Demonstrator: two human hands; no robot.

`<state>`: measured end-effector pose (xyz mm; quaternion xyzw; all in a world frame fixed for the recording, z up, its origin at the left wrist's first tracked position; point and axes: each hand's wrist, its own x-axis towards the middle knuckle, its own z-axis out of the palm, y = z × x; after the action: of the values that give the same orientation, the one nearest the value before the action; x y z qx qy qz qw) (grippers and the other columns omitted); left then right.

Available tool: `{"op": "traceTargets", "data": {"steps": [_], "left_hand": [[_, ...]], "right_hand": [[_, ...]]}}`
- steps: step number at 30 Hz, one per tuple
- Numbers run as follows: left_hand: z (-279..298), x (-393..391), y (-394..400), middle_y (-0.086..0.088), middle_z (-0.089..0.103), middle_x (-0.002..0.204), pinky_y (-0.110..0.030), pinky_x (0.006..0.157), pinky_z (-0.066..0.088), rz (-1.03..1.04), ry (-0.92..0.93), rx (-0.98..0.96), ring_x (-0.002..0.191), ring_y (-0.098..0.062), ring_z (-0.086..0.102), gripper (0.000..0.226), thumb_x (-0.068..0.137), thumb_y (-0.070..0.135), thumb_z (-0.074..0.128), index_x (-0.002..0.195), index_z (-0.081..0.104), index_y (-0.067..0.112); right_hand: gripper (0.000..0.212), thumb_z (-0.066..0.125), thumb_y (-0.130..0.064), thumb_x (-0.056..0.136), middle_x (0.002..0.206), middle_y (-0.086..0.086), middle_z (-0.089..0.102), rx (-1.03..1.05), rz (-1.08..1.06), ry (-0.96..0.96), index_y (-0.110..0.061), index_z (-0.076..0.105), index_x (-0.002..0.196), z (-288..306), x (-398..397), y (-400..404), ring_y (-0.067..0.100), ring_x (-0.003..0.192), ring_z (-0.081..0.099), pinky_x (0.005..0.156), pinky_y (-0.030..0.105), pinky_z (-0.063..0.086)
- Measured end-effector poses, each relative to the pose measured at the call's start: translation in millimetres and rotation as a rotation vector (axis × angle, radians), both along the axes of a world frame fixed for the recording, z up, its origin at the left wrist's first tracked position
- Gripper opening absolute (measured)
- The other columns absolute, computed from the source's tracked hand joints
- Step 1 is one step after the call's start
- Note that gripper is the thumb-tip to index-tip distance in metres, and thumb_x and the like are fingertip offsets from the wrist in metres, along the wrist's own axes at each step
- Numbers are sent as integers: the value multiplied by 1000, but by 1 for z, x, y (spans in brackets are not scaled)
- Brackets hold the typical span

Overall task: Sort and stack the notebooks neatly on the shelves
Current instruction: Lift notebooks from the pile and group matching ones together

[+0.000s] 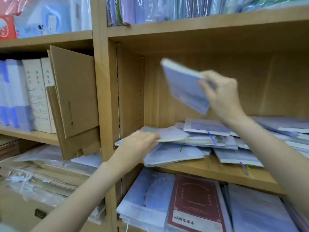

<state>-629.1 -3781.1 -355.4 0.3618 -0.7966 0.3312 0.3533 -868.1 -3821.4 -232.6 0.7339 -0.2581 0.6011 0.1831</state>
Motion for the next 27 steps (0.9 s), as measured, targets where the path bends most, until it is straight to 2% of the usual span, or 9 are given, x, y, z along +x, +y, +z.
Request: {"op": "traceTargets", "data": {"steps": [3,7,9,14,19,21,23,25,27], "left_hand": [[-26,5,4,-3,59,116,-25,95,35,-11,283,77,109,-17,49,37,82,36,55,113,47,18],[-54,18,19,8,43,124,-7,93,32,-60,670,285,112,8,40,60,74,21,72,124,40,29],[-52,21,25,22,47,117,-3,80,40,-90,715,361,101,11,50,63,77,10,73,118,38,43],[-45,30,25,8,53,112,-4,76,43,-117,851,424,93,8,57,53,78,7,72,111,48,42],[-49,31,45,-15,67,107,-23,73,56,-625,1592,847,94,-17,68,36,77,17,65,112,58,10],[-40,32,47,-14,70,99,-21,65,56,-662,1758,949,87,-18,70,25,89,21,54,108,59,6],[-27,32,45,-13,70,90,-20,58,56,-621,1857,993,76,-15,71,23,94,21,49,103,60,3],[-15,28,42,-13,72,87,-21,57,56,-616,1855,1079,75,-15,71,23,93,22,52,103,60,3],[-6,20,39,-12,72,96,-22,61,57,-582,1760,1187,81,-15,71,23,90,19,58,107,60,4]], "right_hand": [[34,47,-27,87,88,8,72,138,91,454,-4,71,93,-52,7,-5,20,77,67,72,16,43],[35,44,-30,87,91,2,73,136,84,735,-10,73,95,-109,25,-2,18,84,69,75,25,49],[38,44,-30,89,97,5,72,210,140,703,-8,71,102,-107,26,0,21,90,68,82,23,43],[46,39,-42,96,106,4,69,291,229,642,-9,68,108,-109,26,5,19,109,58,95,24,39],[25,47,-51,90,129,-12,49,490,211,418,-39,60,107,-120,5,11,12,130,28,107,16,16],[15,57,-41,89,131,-7,42,661,163,285,-41,57,105,-125,5,13,15,130,32,107,24,22],[29,64,-38,84,123,-3,40,780,129,91,-32,56,111,-126,10,16,16,118,45,99,27,36],[47,67,-43,80,122,-2,38,928,110,-63,-27,52,121,-122,16,20,14,109,50,91,24,37],[59,69,-41,79,130,-1,39,1146,317,-252,-20,47,129,-118,22,22,16,107,56,91,27,43]]}}
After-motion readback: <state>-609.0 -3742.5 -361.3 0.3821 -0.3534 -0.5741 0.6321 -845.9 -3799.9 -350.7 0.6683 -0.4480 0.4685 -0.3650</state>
